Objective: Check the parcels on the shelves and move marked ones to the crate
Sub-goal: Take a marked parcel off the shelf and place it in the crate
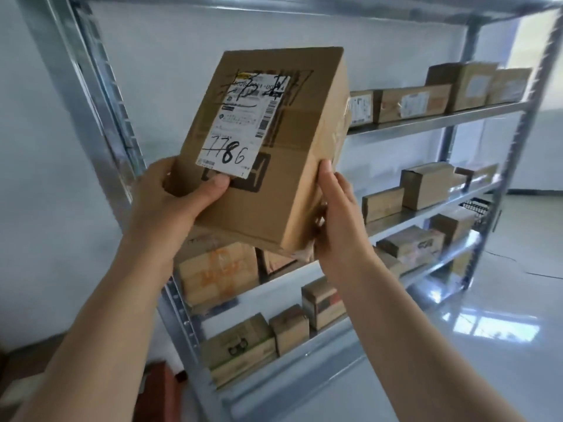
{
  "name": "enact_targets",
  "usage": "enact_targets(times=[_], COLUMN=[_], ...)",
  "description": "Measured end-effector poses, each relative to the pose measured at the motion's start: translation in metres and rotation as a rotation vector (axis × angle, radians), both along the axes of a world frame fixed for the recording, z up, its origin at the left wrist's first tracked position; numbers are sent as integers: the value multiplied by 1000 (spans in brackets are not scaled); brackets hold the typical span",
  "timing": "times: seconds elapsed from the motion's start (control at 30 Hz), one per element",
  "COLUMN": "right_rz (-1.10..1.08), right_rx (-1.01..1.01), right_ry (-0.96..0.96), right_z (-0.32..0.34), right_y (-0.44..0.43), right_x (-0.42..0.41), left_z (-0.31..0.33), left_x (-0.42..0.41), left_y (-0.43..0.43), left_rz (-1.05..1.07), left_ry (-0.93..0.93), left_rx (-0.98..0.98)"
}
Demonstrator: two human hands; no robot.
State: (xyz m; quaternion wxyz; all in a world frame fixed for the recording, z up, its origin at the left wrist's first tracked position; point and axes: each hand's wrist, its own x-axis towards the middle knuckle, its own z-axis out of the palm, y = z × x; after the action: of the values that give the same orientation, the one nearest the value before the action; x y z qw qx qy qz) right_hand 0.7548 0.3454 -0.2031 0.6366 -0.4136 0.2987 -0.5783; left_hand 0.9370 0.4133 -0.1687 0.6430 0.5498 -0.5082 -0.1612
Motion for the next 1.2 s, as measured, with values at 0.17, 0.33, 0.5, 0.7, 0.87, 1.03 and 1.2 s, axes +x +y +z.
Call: enact_targets(times=[0.17, 0.33, 0.5, 0.7, 0.87, 1.03, 1.2], right_rz=[-39, -231, -359, -304, -286, -314, -409], right_rx=[137, 236, 325, 318, 415, 470, 482], right_ry=[15, 35, 28, -23, -7, 21, 54], right_z=[-41, -86, -117, -158, -176, -189, -200], right_y=[21, 26, 21, 13, 3, -20, -50], right_x=[-56, -120, -194, -322, -403, -496, -561], left_z=[-37, -74, -100, -142, -171, -192, -200], left_x=[-42, -102, -177, -306, -398, -495, -562], left_y=[11, -1, -34, -79, -108, -136, -167], left_rz=[13, -77, -186, -261, -297, -368, -431], left_ry=[-10, -1, -5, -28, -35, -35, -50], left_rx=[168, 270, 365, 471, 564, 623, 626])
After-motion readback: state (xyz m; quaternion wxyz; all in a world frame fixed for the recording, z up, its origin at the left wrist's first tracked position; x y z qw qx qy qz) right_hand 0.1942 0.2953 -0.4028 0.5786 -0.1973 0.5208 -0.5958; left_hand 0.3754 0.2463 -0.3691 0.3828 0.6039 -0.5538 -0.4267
